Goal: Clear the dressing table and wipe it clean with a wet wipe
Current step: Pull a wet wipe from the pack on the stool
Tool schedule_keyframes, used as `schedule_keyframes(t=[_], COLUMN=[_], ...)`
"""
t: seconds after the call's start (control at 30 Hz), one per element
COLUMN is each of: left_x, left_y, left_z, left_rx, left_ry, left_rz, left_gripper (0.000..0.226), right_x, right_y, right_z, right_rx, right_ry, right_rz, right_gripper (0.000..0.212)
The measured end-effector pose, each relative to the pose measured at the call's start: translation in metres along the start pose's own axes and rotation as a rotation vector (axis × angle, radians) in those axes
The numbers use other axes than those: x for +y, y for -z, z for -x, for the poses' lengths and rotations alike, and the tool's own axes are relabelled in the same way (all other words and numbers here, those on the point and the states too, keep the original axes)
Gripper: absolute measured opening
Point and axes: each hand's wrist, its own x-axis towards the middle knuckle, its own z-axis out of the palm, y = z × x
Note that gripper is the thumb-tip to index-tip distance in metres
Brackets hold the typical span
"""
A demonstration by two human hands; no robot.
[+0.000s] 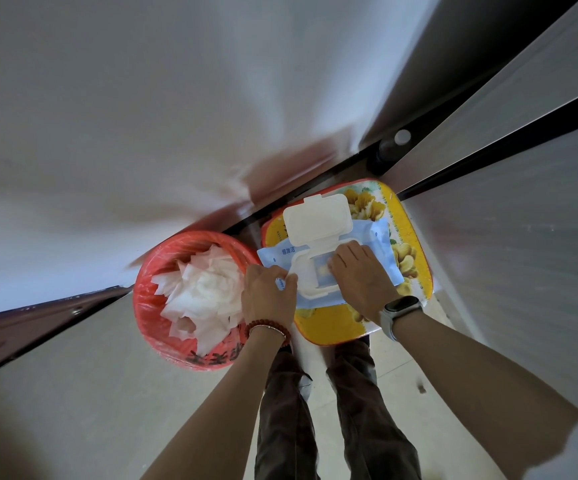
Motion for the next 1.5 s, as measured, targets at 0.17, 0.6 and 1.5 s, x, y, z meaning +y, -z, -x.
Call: schedule_keyframes(t=[0.17, 0.6, 1.5], left_x=[0.0, 0.001, 0.002], left_y=[0.0, 0.0, -0.001], left_z=[0.0, 0.0, 0.001], left_rx=[0.004, 0.015, 0.02], left_ry=[0.001, 0.01, 0.006], left_rz=[0.001, 0.007, -0.021], left_gripper=[0.017, 0.016, 0.017], right_x=[0.001, -0.005, -0.005], right_y=[0.0, -0.009, 0.013], right_z=[0.005, 0.002, -0.016], right_rx=[0.04, -0.028, -0.107], right_ry=[0.005, -0.093, -0.07], right_rz=[-0.031, -0.076, 0.025], right_gripper=[0.017, 0.026, 0.028])
